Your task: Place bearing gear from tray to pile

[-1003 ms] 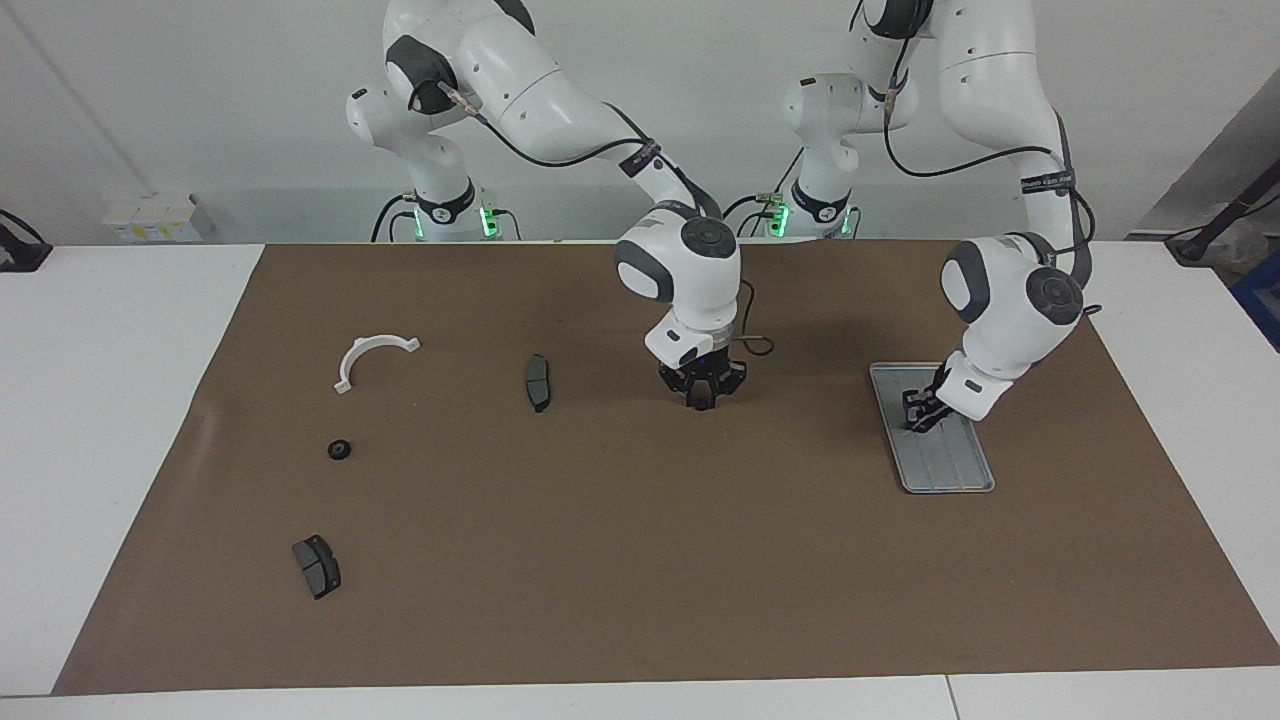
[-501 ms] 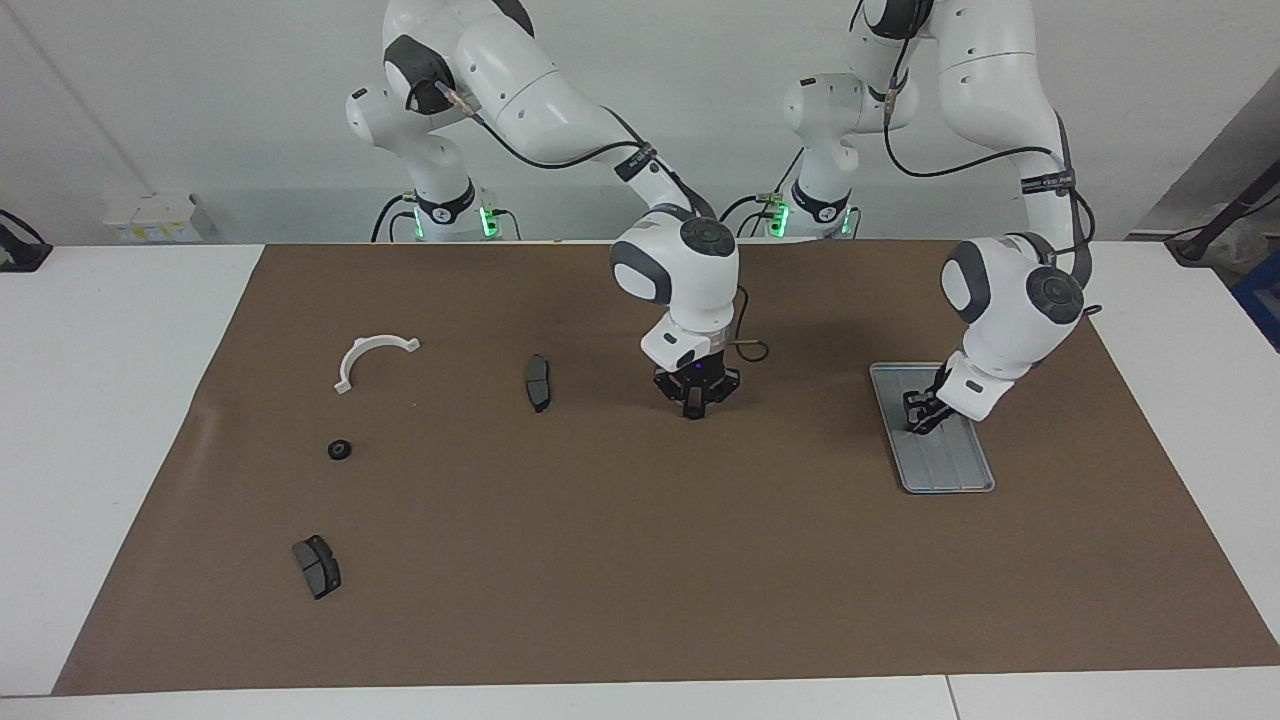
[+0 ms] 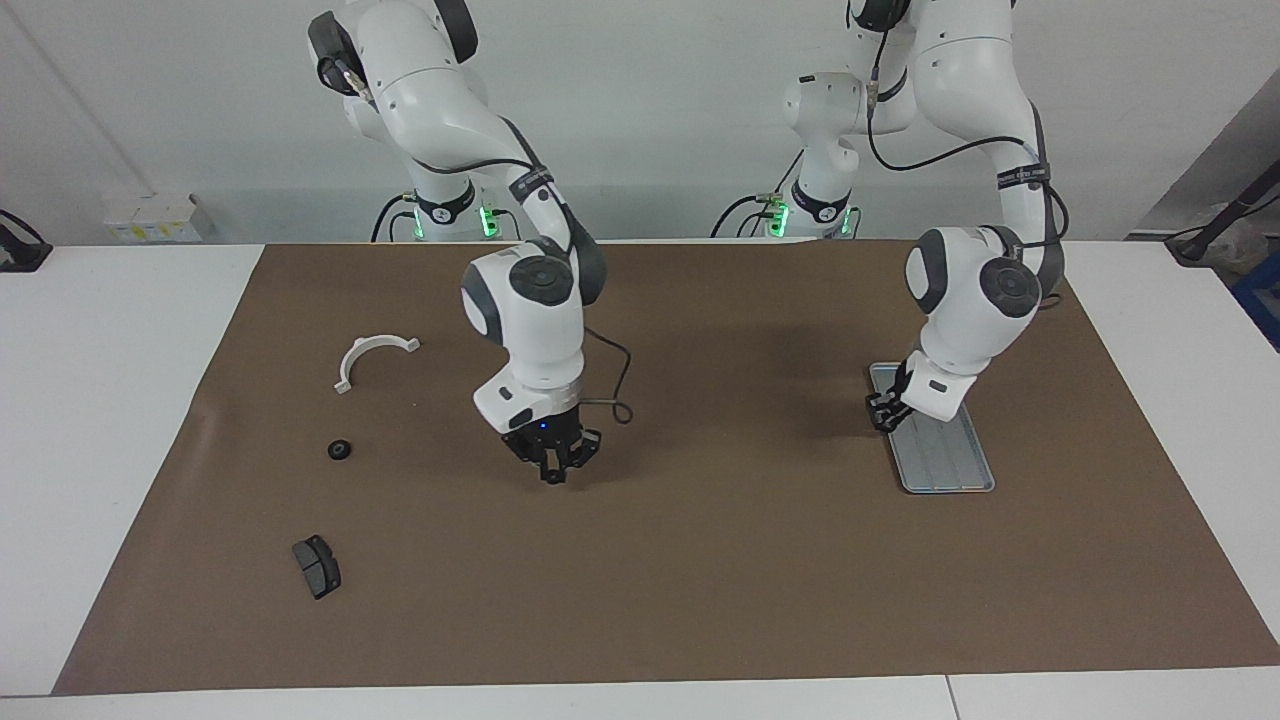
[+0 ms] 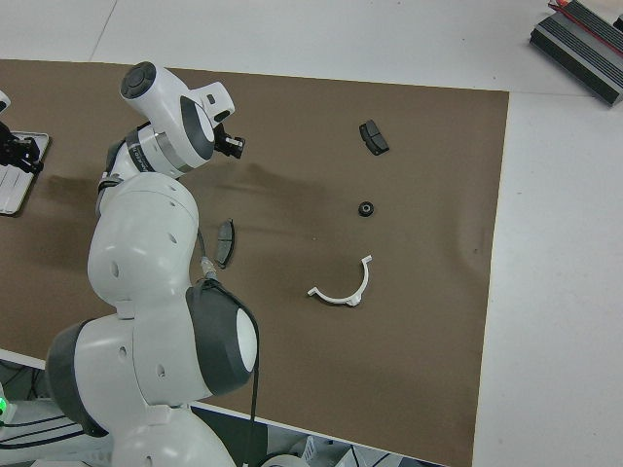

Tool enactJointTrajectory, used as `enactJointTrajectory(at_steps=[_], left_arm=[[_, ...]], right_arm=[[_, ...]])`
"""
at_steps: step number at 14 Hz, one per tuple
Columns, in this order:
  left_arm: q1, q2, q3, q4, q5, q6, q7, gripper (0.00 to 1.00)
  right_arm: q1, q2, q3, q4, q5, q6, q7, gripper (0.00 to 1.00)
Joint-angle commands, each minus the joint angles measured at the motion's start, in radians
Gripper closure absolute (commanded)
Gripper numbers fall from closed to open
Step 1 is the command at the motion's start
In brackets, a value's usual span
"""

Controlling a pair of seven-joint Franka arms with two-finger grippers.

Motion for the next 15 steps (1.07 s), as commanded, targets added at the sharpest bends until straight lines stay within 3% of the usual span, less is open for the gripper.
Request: enactJointTrajectory(at_steps=[1,2,4,6,8,12,15], left_arm=[[-0.120,-0.061,0.015,-0.016,0.002,-0.063,-0.203,0.80],[-0.165,-0.064,0.015,-0.020,0.001,-0.057,-0.286,0.80],[-0.246,-0.066,0.013,-0.022,-0.006,-0.038,-0.395,0.80],[-0.314,-0.047,0.013,-0.029,-0.009,0.040,-0.506,0.80],[-0.366,-0.012,0.013,-0.031,-0.007,0.127,-0.586,0.80],[-0.423,0.015,0.013,-0.034,-0.009,0.172,-0.629,0.77],[-0.452,0.025,0.010,-0.036,-0.013,0.227,-0.690,0.71]], right_arm=[[-0.092,-0.021,0.020,-0.045,0.070,0.013,-0.115,1.00],[-0.127,-0.019,0.020,-0.045,0.126,0.013,-0.188,1.00],[-0.173,-0.010,0.019,-0.042,0.197,0.023,-0.298,0.87],[-0.206,-0.005,0.019,-0.042,0.197,0.029,-0.335,0.64],[-0.226,-0.005,0.019,-0.040,0.197,0.030,-0.379,0.25],[-0.235,-0.007,0.019,-0.034,0.199,0.029,-0.387,0.02],[-0.221,-0.018,0.022,-0.031,0.197,0.024,-0.375,0.00]])
